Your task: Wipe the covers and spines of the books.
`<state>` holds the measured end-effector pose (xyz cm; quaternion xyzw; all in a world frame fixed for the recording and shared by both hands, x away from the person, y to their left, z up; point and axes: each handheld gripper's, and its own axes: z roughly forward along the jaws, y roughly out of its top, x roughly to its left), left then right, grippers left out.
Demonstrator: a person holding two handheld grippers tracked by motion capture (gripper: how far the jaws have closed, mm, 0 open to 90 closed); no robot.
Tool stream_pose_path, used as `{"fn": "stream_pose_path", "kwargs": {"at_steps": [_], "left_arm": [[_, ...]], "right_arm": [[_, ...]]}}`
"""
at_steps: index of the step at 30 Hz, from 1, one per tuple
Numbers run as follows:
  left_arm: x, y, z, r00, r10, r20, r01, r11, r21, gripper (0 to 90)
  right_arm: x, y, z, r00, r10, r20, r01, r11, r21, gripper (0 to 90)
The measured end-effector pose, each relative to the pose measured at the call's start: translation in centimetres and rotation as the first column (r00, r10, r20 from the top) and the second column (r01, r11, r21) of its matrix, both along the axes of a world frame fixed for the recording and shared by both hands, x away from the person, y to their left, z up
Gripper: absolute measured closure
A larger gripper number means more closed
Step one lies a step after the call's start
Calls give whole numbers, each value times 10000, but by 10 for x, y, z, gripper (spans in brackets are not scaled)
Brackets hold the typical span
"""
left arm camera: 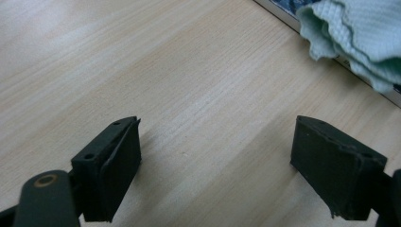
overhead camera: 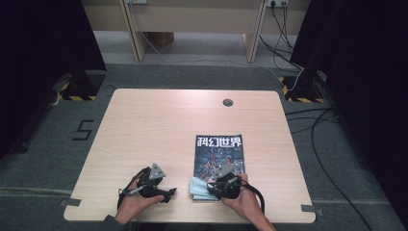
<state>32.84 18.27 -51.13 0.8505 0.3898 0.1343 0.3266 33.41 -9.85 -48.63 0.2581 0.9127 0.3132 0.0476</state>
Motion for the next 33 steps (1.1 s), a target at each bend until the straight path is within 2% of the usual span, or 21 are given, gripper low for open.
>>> {"fn": "stream_pose_path", "kwargs": {"at_steps": [3,6,14,18,25,33], "left_arm": [[0,0,0,10000,-6,3,6,10000,2,158],[0,0,0,10000,-15,7,15,10000,12,158],[0,0,0,10000,-20,-3,20,10000,-18,158],[-1,1,0,10000,-14,-8,14,10000,-9,158],[-1,1,0,10000,-33,-3,33,10000,15,158],[-1,1,0,10000,-3,-11,3,10000,14,158]], "right_arm": [[-5,6,-1,9998,175,-105,-174,9997,145,778],[-7,9,-1,9994,338,-26,-338,9993,136,778],[-7,0,-1,9997,189,-153,-186,9997,179,778],[-6,-14,-2,9997,-84,-209,89,9997,238,778],[-8,-46,-1,9949,-933,-381,942,9953,227,778],[-11,-85,1,9810,-1888,-456,1898,9817,175,777]]}}
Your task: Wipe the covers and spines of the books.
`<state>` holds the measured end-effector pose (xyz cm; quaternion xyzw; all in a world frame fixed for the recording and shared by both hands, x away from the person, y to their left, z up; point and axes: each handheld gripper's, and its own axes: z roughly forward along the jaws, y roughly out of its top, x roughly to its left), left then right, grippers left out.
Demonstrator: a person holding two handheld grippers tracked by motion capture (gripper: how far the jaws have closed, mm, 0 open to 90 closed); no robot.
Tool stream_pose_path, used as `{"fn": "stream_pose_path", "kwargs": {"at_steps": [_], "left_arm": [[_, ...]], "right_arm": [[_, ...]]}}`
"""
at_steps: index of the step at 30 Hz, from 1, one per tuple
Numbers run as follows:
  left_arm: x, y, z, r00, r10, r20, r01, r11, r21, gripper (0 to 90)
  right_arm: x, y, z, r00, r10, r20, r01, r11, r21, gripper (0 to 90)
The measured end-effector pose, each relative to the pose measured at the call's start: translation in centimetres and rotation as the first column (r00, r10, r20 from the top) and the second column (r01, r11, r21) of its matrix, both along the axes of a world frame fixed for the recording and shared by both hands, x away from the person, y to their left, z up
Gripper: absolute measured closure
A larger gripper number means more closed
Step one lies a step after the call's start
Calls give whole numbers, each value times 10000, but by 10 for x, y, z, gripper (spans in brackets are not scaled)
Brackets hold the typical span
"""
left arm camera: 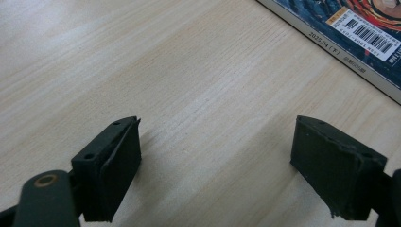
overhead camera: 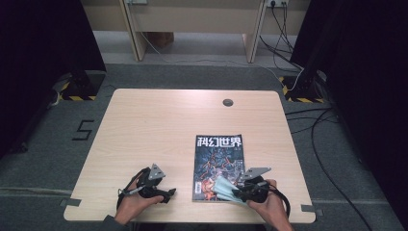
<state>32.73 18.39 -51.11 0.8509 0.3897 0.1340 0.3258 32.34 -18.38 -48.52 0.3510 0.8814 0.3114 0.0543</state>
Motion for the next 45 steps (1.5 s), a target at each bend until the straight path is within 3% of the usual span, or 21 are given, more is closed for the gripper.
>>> {"fn": "stream_pose_path", "kwargs": {"at_steps": [6,13,20,27,32,37,45], "left_arm": [[0,0,0,10000,-7,10,7,10000,-4,158],[1,-1,0,10000,22,5,-22,10000,2,152],[1,-2,0,10000,50,13,-50,10000,-31,150],[1,-1,0,10000,39,19,-39,10000,-13,150],[1,-1,0,10000,12,24,-12,10000,-5,150],[1,-1,-1,10000,15,31,-15,10000,-13,149],[1,-1,-1,10000,-3,43,3,10000,-37,149]], "right_arm": [[1,-18,1,9984,-564,-14,563,9984,-77,776],[3,-12,4,9992,-360,157,366,9984,-425,775],[9,21,4,9990,396,194,-384,9974,-608,775],[12,65,3,9899,1406,200,-1392,9883,-622,776],[22,85,2,9852,1693,255,-1673,9836,-670,775],[35,83,1,9901,1380,253,-1364,9891,-545,775],[70,59,2,9984,221,513,-184,9972,-721,775]]}}
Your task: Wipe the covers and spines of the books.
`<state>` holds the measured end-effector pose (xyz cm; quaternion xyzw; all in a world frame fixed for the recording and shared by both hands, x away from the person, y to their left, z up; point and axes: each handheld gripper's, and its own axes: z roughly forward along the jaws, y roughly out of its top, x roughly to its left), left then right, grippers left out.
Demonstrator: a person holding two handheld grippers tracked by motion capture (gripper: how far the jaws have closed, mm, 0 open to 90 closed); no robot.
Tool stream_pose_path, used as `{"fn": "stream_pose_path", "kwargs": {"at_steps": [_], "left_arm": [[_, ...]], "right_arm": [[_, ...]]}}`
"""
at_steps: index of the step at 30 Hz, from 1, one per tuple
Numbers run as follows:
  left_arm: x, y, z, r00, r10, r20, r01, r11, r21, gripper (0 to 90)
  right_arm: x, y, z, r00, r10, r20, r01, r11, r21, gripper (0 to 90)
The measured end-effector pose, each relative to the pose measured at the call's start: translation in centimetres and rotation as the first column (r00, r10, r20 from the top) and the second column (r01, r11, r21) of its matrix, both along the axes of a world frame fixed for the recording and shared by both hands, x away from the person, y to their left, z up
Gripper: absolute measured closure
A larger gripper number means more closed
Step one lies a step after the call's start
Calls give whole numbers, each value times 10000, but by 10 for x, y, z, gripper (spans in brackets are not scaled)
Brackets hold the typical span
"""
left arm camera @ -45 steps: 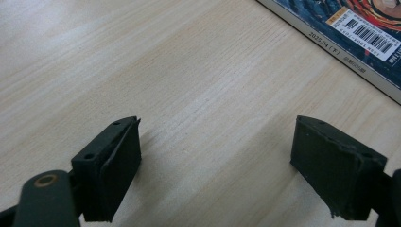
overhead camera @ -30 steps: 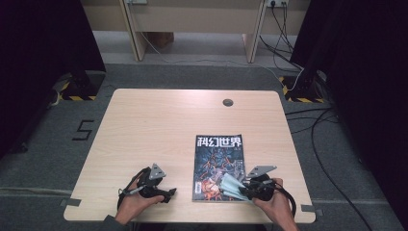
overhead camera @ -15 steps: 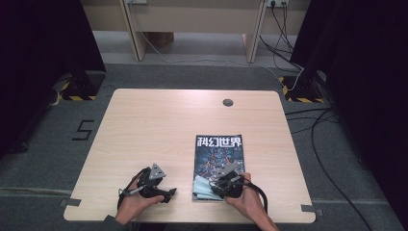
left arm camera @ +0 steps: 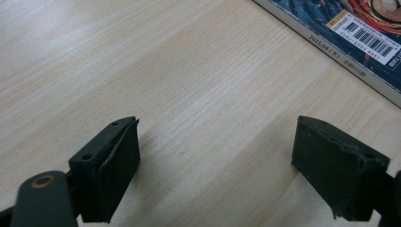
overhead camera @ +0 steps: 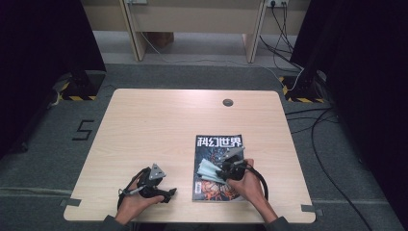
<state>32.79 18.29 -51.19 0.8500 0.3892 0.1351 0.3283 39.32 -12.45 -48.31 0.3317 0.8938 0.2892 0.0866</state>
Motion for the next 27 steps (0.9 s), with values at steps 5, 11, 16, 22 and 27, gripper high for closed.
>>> {"fn": "stream_pose_path", "kwargs": {"at_steps": [5,11,16,22,27], "left_arm": [[0,0,0,10000,9,3,-9,10000,-25,149],[0,0,0,10000,4,9,-4,10000,-14,148],[0,0,0,10000,12,15,-12,10000,-4,149],[0,0,0,10000,10,12,-10,10000,-15,149],[0,0,0,10000,20,14,-20,10000,-3,149]], "right_arm": [[23,-22,0,9958,-909,114,910,9958,-57,774],[33,-53,1,9845,-1748,140,1748,9846,-17,775],[21,-53,2,9878,-1552,89,1552,9879,-65,777],[-10,-52,1,9960,-891,-70,892,9960,43,777],[-39,-61,0,9979,-576,-297,586,9977,327,777]]}}
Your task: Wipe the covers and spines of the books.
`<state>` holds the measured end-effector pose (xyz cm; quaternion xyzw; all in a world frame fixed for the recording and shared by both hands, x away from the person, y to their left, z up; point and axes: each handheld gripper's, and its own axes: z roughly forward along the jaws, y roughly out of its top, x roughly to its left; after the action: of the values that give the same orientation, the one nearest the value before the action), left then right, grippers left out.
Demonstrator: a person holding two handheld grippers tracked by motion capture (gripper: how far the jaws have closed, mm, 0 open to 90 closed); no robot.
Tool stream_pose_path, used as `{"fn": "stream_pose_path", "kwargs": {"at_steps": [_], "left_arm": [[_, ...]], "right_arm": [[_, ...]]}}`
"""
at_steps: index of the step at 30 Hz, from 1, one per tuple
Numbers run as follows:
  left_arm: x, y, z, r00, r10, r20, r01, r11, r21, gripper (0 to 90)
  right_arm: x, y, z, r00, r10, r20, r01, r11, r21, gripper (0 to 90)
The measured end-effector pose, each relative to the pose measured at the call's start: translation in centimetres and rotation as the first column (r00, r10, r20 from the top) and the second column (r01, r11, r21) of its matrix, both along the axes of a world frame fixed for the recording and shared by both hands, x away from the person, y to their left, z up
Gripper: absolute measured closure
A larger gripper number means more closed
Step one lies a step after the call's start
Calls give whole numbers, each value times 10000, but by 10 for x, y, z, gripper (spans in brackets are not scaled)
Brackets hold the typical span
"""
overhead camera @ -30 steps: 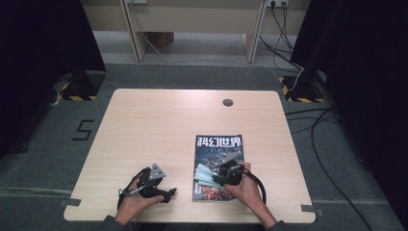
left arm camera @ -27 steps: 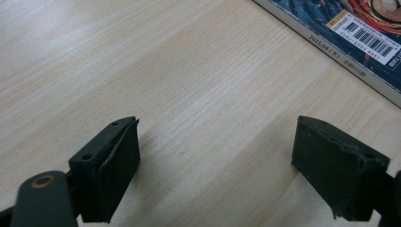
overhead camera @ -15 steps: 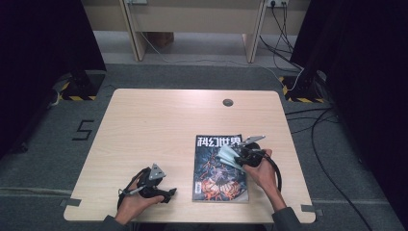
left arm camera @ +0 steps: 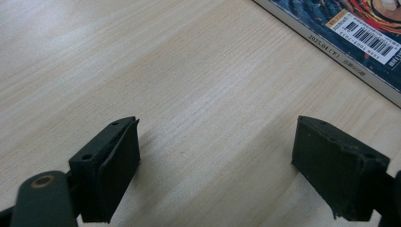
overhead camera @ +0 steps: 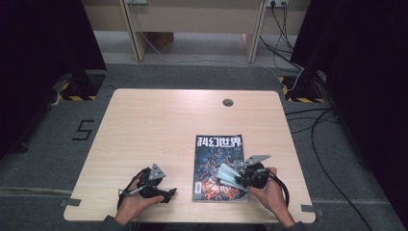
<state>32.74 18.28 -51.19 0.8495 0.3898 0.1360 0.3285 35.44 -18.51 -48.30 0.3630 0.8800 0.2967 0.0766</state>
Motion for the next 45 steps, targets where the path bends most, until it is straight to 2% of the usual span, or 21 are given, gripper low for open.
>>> {"fn": "stream_pose_path", "kwargs": {"at_steps": [1,8,11,16,20,30,36,45], "left_arm": [[0,0,0,10000,0,0,0,10000,3,149],[0,0,0,10000,12,-3,-12,10000,1,149],[0,0,0,10000,14,-1,-14,10000,-12,148],[0,0,0,10000,30,-2,-30,10000,4,147],[0,-1,0,10000,34,3,-34,10000,2,145],[0,-1,0,10000,37,-3,-37,10000,-17,145],[0,-1,0,10000,29,-2,-29,10000,-16,145],[0,0,0,10000,19,-3,-19,10000,6,145]], "right_arm": [[-5,-1,0,9999,169,22,-169,9999,4,777],[-35,-7,0,9996,272,-81,-271,9995,136,776],[-36,-9,-1,9995,303,-82,-301,9994,188,775],[-30,-6,1,9992,370,-144,-370,9993,15,772],[-14,-5,2,9995,265,-146,-268,9995,-184,771],[40,-11,3,9983,-540,-222,533,9982,-271,772],[70,-12,2,9934,-1145,-68,1143,9932,-222,772],[103,-8,3,9885,-1488,268,1498,9879,-406,771]]}}
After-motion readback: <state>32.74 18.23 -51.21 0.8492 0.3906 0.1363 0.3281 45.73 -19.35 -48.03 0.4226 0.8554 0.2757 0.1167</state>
